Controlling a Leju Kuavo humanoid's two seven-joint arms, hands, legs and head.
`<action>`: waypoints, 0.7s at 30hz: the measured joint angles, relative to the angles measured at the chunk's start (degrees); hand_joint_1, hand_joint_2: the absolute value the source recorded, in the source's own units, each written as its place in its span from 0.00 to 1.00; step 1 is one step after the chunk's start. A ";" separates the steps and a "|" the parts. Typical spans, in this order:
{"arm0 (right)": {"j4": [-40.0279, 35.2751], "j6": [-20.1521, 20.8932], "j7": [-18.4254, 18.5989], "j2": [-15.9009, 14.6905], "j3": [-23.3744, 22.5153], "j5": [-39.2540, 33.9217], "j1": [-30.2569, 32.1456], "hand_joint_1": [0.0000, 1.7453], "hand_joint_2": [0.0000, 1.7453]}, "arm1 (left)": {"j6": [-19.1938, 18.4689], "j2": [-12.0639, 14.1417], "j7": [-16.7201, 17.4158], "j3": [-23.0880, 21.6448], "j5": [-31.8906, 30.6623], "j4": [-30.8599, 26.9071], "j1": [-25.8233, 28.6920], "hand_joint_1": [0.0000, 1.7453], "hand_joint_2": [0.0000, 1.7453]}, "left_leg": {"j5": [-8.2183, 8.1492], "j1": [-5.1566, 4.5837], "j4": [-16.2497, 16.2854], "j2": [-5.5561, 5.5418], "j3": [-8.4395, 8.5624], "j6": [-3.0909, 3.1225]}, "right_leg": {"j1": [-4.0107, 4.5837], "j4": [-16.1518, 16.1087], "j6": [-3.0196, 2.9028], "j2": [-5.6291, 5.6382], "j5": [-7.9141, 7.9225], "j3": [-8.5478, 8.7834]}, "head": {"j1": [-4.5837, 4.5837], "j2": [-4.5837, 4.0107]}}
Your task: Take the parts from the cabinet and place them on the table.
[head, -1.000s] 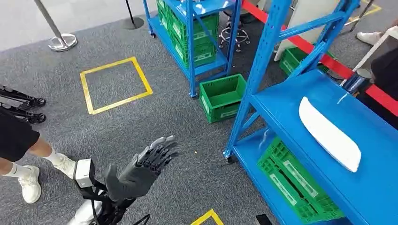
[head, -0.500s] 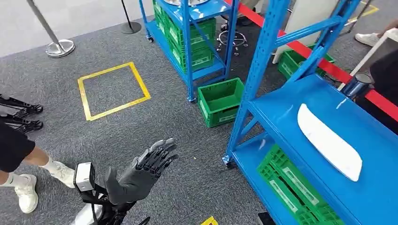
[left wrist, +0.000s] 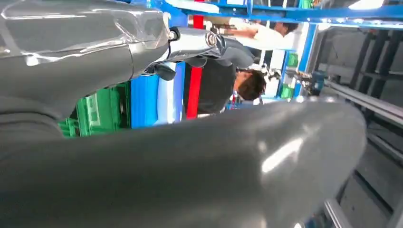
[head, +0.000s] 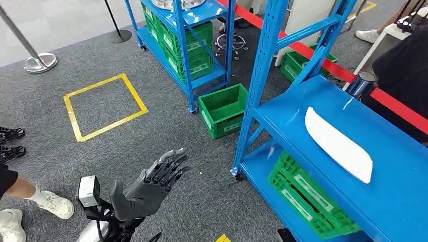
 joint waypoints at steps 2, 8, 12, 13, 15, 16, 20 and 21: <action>0.00 0.00 0.00 0.00 0.00 -0.02 0.01 0.00 0.00 | 0.00 0.00 0.00 0.00 -0.02 0.00 0.00 0.00 0.00 | -0.01 -0.02 0.00 0.03 0.00 0.03 | -0.01 0.00 0.03 0.02 0.00 0.00 | 0.00 0.00; 0.00 0.07 -0.42 0.00 0.00 -1.03 0.78 0.00 0.00 | -0.72 -0.17 0.09 -0.02 -0.11 -0.39 -0.03 0.00 0.00 | 0.69 -0.79 -2.04 5.38 1.63 2.39 | 0.07 15.45 1.01 -4.49 -5.34 -8.37 | 0.44 0.00; -0.02 0.07 -0.63 -0.11 0.00 -1.20 0.53 0.00 0.00 | -0.76 -0.20 0.09 -0.02 -0.11 -0.39 -0.07 0.00 0.00 | 0.03 -1.11 -1.26 6.75 1.73 1.55 | 0.25 -0.11 1.47 -9.03 -0.42 -0.65 | 0.48 0.00; -0.02 0.07 -0.66 -0.13 0.00 -1.22 0.49 0.00 0.00 | -0.76 -0.15 0.15 -0.02 -0.11 -0.39 -0.09 0.00 0.00 | -0.39 -1.43 -0.94 7.21 1.63 1.24 | 0.41 -0.06 0.96 -8.20 -0.07 -0.32 | 0.44 0.00; -0.02 0.07 -0.77 -0.13 0.00 -1.22 0.50 0.00 0.00 | -0.83 -0.15 0.17 -0.02 -0.11 -0.39 -0.08 0.00 0.00 | -0.40 -1.31 -0.88 7.98 1.73 0.99 | 0.61 0.22 0.30 -6.97 0.06 -0.65 | 0.24 0.00; -0.02 0.07 -0.76 -0.13 0.00 -1.22 0.62 0.00 0.00 | -0.83 -0.15 0.17 -0.04 -0.11 -0.39 -0.14 0.00 0.00 | -0.43 -1.24 -0.87 8.42 1.82 0.85 | 0.63 0.20 0.01 -6.43 0.17 -0.73 | 0.22 0.00; -0.02 0.07 -0.81 -0.15 0.00 -1.22 0.54 0.00 0.00 | -0.83 -0.11 0.20 -0.02 -0.15 -0.42 -0.20 0.00 0.00 | -6.67 -0.47 9.13 3.56 -2.62 -0.59 | -0.05 0.03 -0.98 -4.35 0.53 -0.57 | -0.02 0.00; -0.02 0.07 -0.85 -0.20 0.00 -1.22 0.55 0.00 0.00 | -0.83 -0.09 0.22 -0.04 -0.19 -0.39 -0.12 0.00 0.00 | -8.71 -0.41 14.35 3.44 -5.12 -0.75 | 0.07 0.05 -1.02 -3.72 0.55 -0.60 | -0.02 0.00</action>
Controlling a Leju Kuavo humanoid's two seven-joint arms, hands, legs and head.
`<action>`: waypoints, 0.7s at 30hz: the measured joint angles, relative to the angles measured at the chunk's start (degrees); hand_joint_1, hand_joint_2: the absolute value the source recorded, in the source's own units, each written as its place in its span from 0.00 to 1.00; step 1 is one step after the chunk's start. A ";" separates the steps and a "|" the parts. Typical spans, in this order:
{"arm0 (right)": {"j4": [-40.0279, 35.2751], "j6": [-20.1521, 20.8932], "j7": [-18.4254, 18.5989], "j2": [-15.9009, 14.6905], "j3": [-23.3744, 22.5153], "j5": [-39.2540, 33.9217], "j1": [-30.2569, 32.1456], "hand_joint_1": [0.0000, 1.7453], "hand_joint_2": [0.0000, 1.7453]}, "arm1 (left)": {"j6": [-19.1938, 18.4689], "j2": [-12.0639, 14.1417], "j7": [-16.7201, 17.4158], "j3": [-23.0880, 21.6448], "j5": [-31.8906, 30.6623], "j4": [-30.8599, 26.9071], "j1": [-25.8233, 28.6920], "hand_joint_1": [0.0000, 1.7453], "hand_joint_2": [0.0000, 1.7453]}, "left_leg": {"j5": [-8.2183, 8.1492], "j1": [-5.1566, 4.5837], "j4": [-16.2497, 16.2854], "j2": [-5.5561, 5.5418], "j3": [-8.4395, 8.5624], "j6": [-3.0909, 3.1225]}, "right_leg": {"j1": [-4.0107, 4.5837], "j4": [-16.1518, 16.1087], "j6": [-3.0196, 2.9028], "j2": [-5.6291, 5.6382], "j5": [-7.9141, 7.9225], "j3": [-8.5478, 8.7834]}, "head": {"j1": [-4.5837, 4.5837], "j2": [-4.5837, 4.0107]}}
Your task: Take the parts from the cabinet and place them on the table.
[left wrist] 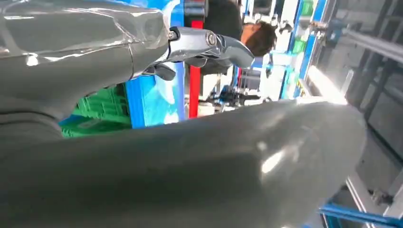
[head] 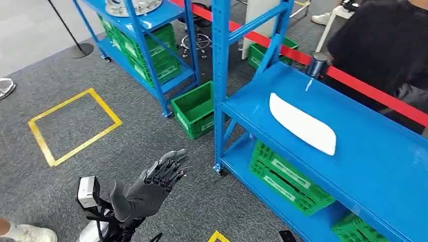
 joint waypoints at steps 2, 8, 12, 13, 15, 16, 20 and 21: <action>0.00 0.00 0.00 -0.05 0.00 0.04 0.11 0.00 0.00 | 0.00 0.00 0.00 0.00 0.00 0.00 0.10 0.00 0.00 | -0.47 0.04 4.50 -0.01 -2.43 0.16 | 0.26 0.01 -0.14 1.19 0.07 0.04 | 0.02 0.00; -0.02 0.00 0.00 0.13 0.00 0.13 0.01 0.00 0.00 | 0.00 0.02 -0.02 0.04 0.00 -0.04 0.07 0.00 0.00 | 8.24 -0.48 -14.63 -4.86 6.30 3.25 | 0.28 0.03 0.25 4.89 0.32 -0.04 | 0.09 0.00; -0.02 0.00 0.00 0.06 0.04 0.00 0.52 0.00 0.00 | -0.22 -0.15 0.02 0.06 -0.20 -0.15 -0.18 0.00 0.00 | 9.47 -0.18 -17.18 -1.99 7.89 3.33 | 0.37 0.43 0.97 4.40 0.37 -1.02 | -0.13 0.00; -0.02 -0.07 0.02 -0.02 0.07 -0.11 0.33 0.00 0.00 | -0.48 -0.22 0.07 0.04 -0.29 -0.20 -0.10 0.00 0.00 | 9.68 -0.19 -17.72 -1.62 8.09 3.83 | 0.58 3.16 0.59 1.65 -1.35 -2.29 | 0.20 0.00; -0.02 -0.20 0.02 -0.26 0.07 -0.20 0.01 0.00 0.00 | -0.52 -0.28 0.20 0.06 -0.33 -0.13 0.15 0.00 0.00 | 9.67 -0.31 -17.68 -0.02 8.03 3.76 | 0.31 11.37 0.38 -0.22 -4.72 -6.48 | 0.26 0.00; -0.02 -0.22 0.00 -0.44 0.07 -0.20 0.00 0.00 0.00 | -0.59 -0.24 0.20 0.04 -0.35 -0.13 0.24 0.00 0.00 | 9.62 -0.38 -17.66 0.81 7.92 3.72 | 0.13 15.91 0.60 -0.48 -6.18 -8.75 | 0.26 0.00; 0.00 -0.28 0.00 -0.94 0.07 -0.26 0.51 0.00 0.00 | -0.59 -0.33 0.20 0.02 -0.85 -0.13 0.28 0.00 0.00 | 8.98 -0.07 -16.73 3.29 7.70 2.78 | -0.70 6.46 3.57 -1.85 -1.78 -3.55 | 0.28 0.00; 0.00 -0.31 0.00 -1.03 0.07 -0.26 0.48 0.00 0.00 | -0.59 -0.35 0.20 0.02 -0.85 -0.13 0.28 0.00 0.00 | 8.51 -0.02 -15.91 3.79 7.56 2.21 | -0.86 0.71 4.07 -3.98 -0.38 -0.25 | 0.33 0.00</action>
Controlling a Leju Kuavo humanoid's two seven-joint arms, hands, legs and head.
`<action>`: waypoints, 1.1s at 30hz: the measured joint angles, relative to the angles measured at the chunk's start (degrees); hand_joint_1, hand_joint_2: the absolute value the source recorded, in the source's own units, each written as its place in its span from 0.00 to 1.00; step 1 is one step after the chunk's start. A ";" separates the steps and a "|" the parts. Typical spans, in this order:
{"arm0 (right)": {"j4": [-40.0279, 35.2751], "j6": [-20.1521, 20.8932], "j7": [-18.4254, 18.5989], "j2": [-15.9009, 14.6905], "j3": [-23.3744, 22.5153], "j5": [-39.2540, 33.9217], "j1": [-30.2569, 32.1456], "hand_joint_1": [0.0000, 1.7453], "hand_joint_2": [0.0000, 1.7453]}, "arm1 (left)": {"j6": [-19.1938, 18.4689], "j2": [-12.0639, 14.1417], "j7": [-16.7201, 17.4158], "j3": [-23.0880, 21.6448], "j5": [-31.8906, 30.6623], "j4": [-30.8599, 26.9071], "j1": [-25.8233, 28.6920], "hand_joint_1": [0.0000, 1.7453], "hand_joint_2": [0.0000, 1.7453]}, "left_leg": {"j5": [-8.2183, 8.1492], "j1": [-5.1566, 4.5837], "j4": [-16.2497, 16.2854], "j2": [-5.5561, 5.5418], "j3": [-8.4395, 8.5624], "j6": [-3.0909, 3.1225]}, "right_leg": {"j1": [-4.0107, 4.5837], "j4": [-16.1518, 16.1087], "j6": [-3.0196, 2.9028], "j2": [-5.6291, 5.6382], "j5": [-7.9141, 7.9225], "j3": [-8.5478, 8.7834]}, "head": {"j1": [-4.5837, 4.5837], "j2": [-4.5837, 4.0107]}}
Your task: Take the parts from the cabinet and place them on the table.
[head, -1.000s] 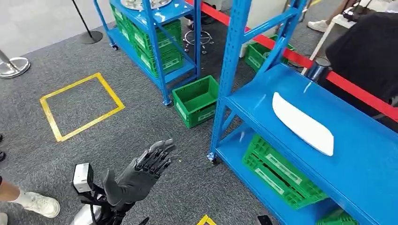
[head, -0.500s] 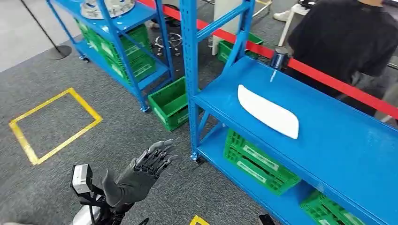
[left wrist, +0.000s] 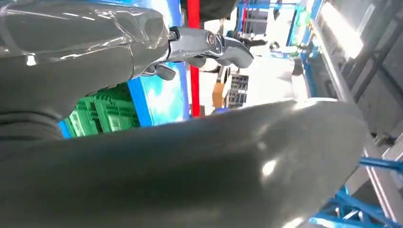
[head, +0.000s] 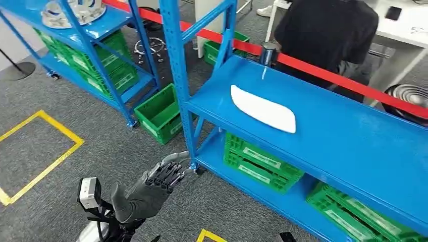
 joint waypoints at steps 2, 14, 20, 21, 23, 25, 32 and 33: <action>-0.02 -0.02 -0.02 0.11 0.00 -0.04 -0.25 0.00 0.00 | -0.02 0.04 0.00 0.02 -0.09 -0.02 0.02 0.00 0.00 | -0.94 -0.58 1.26 0.89 -0.33 -0.94 | 0.39 0.35 -1.68 -0.60 -0.35 -0.24 | -0.13 0.00; 0.00 -0.04 -0.30 0.15 0.00 -0.68 1.11 0.00 0.00 | -0.50 0.11 -0.04 0.00 -0.15 0.17 0.30 0.00 0.00 | -5.82 0.08 12.36 -4.47 -4.46 -0.81 | 1.68 0.62 -4.61 6.66 0.80 -1.34 | -0.41 0.00; 0.05 0.15 -1.18 1.32 -0.02 -1.07 1.43 0.00 0.00 | -0.50 0.33 0.26 0.02 0.26 0.07 -0.03 0.00 0.00 | -2.04 -1.50 1.53 -7.60 0.42 3.06 | 0.79 -0.24 -3.04 10.17 2.29 -2.08 | -0.39 0.00; 0.09 0.09 -1.20 0.98 0.00 -1.11 1.60 0.00 0.00 | -0.50 0.20 0.43 -0.02 0.46 -0.13 -0.12 0.00 0.00 | -0.69 -0.73 -0.97 -6.45 1.48 3.15 | 1.40 -0.61 -2.86 10.45 2.64 -1.99 | -0.44 0.00; 0.07 0.09 -1.33 1.01 0.04 -1.20 1.55 0.00 0.00 | -0.52 -0.02 0.85 -0.04 0.57 -0.24 -0.29 0.00 0.00 | 0.45 -0.65 -2.60 -5.01 2.08 2.82 | 1.67 3.52 -3.33 5.40 -0.09 -4.36 | 0.02 0.00; 0.07 0.07 -1.47 0.74 0.04 -1.33 1.26 0.00 0.00 | -0.48 0.06 1.22 -0.02 0.61 -0.22 -0.07 0.00 0.00 | 0.48 -0.72 -2.52 -3.61 1.73 2.45 | 1.21 12.21 -3.36 3.71 -3.90 -8.32 | -0.02 0.00; 0.09 -0.07 -1.84 1.05 0.09 -1.86 1.81 0.00 0.00 | -0.55 0.13 1.71 -0.07 1.81 -0.20 -0.14 0.00 0.00 | -0.78 -0.17 0.54 -1.73 -0.21 -0.69 | -0.16 0.01 -0.30 2.49 -0.92 0.51 | 0.16 0.00; 0.09 -0.07 -1.84 0.94 0.09 -2.01 1.80 0.00 0.00 | -0.72 0.13 1.70 -0.18 1.84 -0.22 -0.12 0.00 0.00 | -0.88 -0.17 1.01 -1.85 -0.34 -0.91 | -0.17 0.51 -1.48 2.66 -0.97 0.25 | 0.02 0.00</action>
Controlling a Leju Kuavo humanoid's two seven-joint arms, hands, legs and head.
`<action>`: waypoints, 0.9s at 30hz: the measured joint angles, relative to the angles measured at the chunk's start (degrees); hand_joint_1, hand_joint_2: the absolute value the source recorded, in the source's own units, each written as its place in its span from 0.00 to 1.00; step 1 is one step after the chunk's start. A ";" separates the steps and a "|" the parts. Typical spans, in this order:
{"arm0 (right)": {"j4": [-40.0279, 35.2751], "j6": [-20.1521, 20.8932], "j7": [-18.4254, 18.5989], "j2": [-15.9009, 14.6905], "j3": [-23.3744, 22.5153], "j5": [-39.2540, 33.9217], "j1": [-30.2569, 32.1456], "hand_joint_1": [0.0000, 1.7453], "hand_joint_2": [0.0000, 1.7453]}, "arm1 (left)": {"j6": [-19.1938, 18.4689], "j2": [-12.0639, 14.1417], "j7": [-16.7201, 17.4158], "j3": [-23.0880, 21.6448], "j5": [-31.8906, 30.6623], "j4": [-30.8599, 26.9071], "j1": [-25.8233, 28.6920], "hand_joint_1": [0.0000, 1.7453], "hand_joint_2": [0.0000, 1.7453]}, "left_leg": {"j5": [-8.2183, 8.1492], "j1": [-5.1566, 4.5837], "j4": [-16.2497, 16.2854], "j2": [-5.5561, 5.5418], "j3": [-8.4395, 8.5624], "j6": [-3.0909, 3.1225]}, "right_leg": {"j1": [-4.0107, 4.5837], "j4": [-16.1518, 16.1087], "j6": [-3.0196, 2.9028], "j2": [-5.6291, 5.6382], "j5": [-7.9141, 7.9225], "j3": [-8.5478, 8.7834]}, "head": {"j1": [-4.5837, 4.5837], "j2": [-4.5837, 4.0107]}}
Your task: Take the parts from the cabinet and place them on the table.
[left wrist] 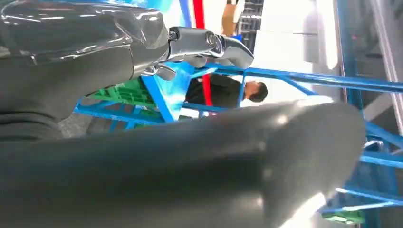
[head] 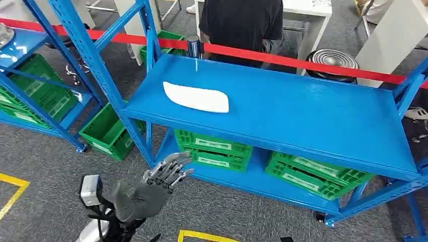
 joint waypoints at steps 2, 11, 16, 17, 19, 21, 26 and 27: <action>0.11 -0.22 0.00 0.00 0.00 -0.20 0.30 0.00 0.00 | -0.06 0.00 0.11 -0.13 0.44 0.00 0.02 0.00 0.00 | 0.17 0.32 0.02 0.03 -0.01 -0.30 | 0.30 0.19 -0.72 0.05 -0.02 -0.30 | -0.17 0.00; 0.48 -1.01 -0.22 0.17 -0.02 -1.09 0.81 0.00 0.00 | -0.08 0.24 -0.07 -0.31 0.68 0.00 0.14 0.00 0.00 | -6.53 0.83 14.83 -1.67 -6.13 -0.69 | 0.90 0.07 -2.43 0.69 0.82 -1.02 | -0.26 0.00; 0.48 -1.01 -0.28 0.59 -0.04 -1.16 0.63 0.00 0.00 | -0.20 0.13 -0.53 -0.26 0.41 0.00 -0.29 0.00 0.00 | -2.07 -0.28 1.17 -2.27 0.79 1.56 | 1.16 0.08 -1.57 1.04 1.37 -1.41 | -0.22 0.00; 0.48 -1.01 -0.30 0.61 -0.04 -1.16 0.65 0.00 0.00 | -0.24 0.11 -0.59 -0.26 0.37 0.00 -0.32 0.00 0.00 | -1.99 -0.46 1.11 -2.25 0.77 1.69 | 0.99 -0.13 -1.24 1.04 1.58 -1.37 | -0.26 0.00; 0.48 -0.98 -0.31 0.77 -0.02 -1.18 0.65 0.00 0.00 | -0.37 0.04 -0.70 -0.26 0.31 0.00 -0.44 0.00 0.00 | -0.51 0.24 -0.98 -2.00 1.60 1.85 | 1.02 0.31 -0.89 0.73 1.60 -1.83 | -0.17 0.00; 0.48 -0.96 -0.37 0.79 0.00 -1.24 0.60 0.00 0.00 | -0.76 -0.41 -0.72 -0.31 0.15 0.00 -0.96 0.00 0.00 | -0.09 -0.04 -1.24 -1.88 1.33 2.13 | 1.11 5.41 -1.62 0.53 -1.56 -4.40 | -0.02 0.00; 0.50 -0.85 -0.39 0.68 0.00 -1.29 0.94 0.00 0.00 | -0.83 -0.74 -0.70 -0.50 -0.04 0.07 -0.85 0.00 0.00 | -0.09 -0.35 -0.96 -1.55 1.04 2.05 | 0.99 13.93 -0.43 0.45 -3.91 -7.59 | 0.00 0.00; 0.50 -0.77 -0.39 0.61 0.00 -1.31 0.91 0.00 0.00 | -0.89 -0.83 -0.70 -0.54 -0.04 0.07 -0.87 0.00 0.00 | -0.26 -0.31 -0.75 -1.55 1.06 1.81 | 0.91 8.82 0.18 0.31 -2.01 -4.93 | -0.02 0.00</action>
